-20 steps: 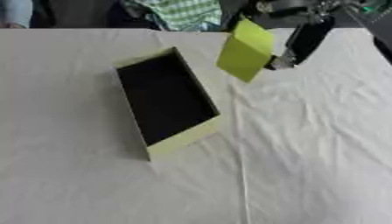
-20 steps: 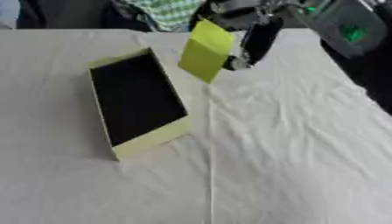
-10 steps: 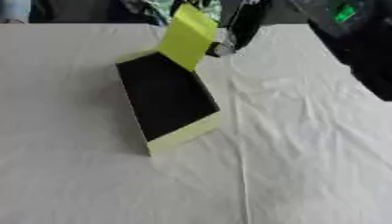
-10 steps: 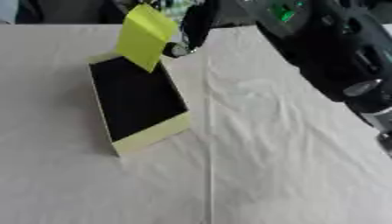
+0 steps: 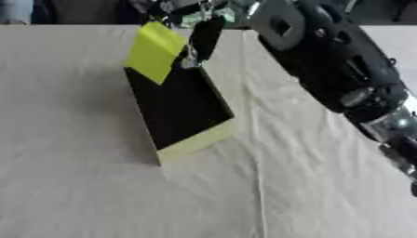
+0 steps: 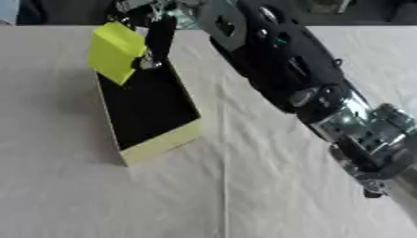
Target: Pick up objects on the table and place them in the box.
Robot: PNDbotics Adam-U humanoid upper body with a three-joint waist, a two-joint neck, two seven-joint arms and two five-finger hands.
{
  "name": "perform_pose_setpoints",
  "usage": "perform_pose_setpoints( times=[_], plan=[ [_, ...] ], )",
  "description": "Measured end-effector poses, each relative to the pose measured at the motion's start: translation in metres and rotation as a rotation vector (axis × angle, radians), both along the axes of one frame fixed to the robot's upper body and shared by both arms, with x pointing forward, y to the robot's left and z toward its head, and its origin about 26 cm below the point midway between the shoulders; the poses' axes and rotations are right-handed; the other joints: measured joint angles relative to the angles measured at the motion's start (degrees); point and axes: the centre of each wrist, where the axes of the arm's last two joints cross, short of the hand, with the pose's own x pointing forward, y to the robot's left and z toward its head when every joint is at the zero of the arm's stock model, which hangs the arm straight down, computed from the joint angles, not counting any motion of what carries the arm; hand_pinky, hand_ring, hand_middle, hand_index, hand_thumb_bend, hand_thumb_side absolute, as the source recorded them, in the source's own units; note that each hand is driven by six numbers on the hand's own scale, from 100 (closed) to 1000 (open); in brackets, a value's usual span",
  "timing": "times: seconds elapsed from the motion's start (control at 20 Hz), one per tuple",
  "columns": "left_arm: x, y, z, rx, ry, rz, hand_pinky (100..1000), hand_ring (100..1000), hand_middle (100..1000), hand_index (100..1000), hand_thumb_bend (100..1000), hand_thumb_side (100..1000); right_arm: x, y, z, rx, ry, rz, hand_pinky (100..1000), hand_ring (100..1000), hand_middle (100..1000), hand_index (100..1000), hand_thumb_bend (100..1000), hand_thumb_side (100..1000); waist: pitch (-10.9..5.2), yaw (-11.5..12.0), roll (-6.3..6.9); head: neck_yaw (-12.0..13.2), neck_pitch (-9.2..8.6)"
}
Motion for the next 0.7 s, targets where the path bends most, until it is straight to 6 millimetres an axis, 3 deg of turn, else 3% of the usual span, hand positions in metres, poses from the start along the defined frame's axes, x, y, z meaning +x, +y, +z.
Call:
perform_pose_setpoints(
  times=[0.1,0.5,0.6,0.7],
  plan=[
    [0.000,0.000,0.000,0.000,0.001,0.000,656,586,572,707,100,761,0.006,0.001,-0.007,-0.021,0.011,-0.007,854,871,603,803,100,196,0.00,0.1,0.00,0.0,0.00],
    [0.000,0.000,0.000,0.003,0.007,-0.002,656,587,572,708,100,761,0.019,-0.004,-0.018,-0.072,0.021,-0.022,861,878,602,780,100,196,0.00,0.0,0.00,0.0,0.00],
    [0.000,0.000,0.000,0.003,0.009,-0.002,656,587,573,708,100,761,0.021,-0.005,-0.019,-0.077,0.021,-0.025,869,887,624,812,100,205,0.00,0.0,0.00,0.0,0.00],
    [0.000,0.000,-0.001,0.004,0.012,-0.002,656,587,573,708,100,761,0.022,-0.007,-0.022,-0.086,0.024,-0.028,891,921,698,909,100,238,0.00,0.0,0.00,0.0,0.00]
  ],
)
